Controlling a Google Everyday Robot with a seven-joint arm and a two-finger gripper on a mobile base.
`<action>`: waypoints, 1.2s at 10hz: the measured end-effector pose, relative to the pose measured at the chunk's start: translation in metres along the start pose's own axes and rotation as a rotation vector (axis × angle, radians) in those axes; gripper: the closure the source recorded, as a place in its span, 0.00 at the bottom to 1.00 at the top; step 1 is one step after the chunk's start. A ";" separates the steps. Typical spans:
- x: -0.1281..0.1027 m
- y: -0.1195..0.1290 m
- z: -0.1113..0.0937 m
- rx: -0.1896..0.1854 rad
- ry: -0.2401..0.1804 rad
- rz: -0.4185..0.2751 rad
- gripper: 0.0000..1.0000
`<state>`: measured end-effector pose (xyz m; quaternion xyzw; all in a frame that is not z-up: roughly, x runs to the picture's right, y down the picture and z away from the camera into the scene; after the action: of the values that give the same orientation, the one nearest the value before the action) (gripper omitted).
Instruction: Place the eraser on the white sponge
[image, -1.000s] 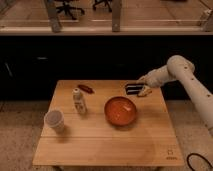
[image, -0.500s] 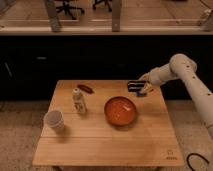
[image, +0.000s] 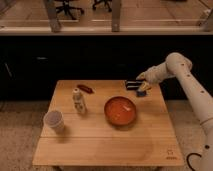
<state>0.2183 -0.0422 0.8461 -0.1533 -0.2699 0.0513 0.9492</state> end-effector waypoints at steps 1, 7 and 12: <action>-0.001 -0.003 0.002 0.001 0.002 -0.006 1.00; -0.002 -0.019 0.014 0.006 0.031 -0.035 1.00; 0.021 -0.035 0.016 0.011 0.064 -0.016 1.00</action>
<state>0.2283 -0.0675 0.8807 -0.1473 -0.2404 0.0402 0.9586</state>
